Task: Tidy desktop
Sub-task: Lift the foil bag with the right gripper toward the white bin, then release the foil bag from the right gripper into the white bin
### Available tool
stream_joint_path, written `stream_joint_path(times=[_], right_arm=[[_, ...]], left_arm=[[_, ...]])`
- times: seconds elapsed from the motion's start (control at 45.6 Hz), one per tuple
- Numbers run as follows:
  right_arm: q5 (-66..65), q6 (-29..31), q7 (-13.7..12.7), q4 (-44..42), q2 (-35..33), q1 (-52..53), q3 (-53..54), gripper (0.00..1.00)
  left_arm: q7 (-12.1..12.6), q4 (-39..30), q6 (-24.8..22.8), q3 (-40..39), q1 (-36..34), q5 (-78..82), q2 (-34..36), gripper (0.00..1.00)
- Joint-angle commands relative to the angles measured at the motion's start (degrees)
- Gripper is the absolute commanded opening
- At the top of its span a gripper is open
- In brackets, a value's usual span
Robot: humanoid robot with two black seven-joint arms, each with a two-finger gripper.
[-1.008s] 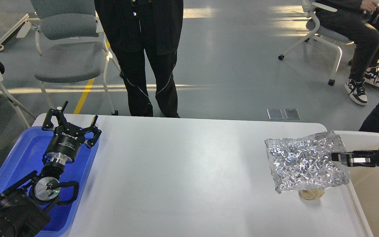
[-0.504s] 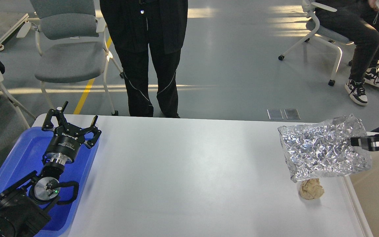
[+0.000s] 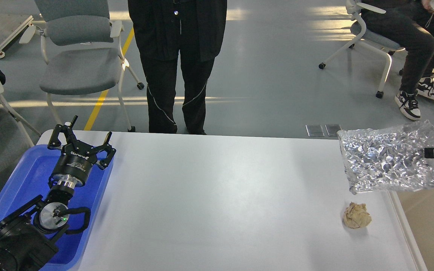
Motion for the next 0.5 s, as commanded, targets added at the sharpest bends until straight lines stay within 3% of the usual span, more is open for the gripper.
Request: stream_joint_path(times=[0.0,0.263,0.482], right_arm=[[7.0,-2.2,0.0,-10.6,-0.3,-0.3,-4.2,0.0],[26.9,-10.7,0.2,-19.6,1.6,-2.5,-13.0,0.0],[40.1,-12.7,0.3,-26.5,1.9,-6.5,-14.2,0.0]], left_arm=[[0.0,0.0,0.0,0.0,0.0,0.0,0.0,1.0],[0.0,0.0,0.0,0.0,0.0,0.0,0.0,1.0],[0.0,0.0,0.0,0.0,0.0,0.0,0.0,1.0]])
